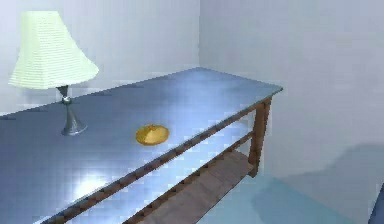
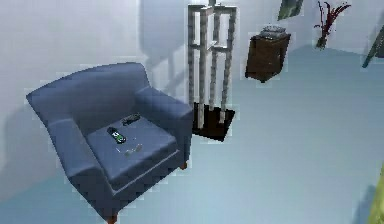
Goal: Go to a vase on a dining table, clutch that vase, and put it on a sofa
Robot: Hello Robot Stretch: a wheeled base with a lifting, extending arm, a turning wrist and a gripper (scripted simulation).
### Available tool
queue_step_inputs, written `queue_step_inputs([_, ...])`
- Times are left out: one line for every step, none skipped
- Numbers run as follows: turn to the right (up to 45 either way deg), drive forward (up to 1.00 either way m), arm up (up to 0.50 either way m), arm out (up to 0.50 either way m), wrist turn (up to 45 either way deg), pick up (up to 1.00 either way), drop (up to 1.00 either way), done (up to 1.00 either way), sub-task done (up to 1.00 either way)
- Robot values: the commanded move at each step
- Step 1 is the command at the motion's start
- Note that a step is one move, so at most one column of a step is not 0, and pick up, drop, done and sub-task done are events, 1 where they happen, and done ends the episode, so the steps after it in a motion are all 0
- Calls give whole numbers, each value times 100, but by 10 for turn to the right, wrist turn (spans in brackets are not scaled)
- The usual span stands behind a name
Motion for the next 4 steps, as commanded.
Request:
queue_step_inputs([-450, 0, 0, 0, 0, 0, 0, 0, 0])
queue_step_inputs([-450, 0, 0, 0, 0, 0, 0, 0, 0])
queue_step_inputs([-120, 0, 0, 0, 0, 0, 0, 0, 0])
queue_step_inputs([0, 0, 50, 0, 0, 0, 0, 0, 0])
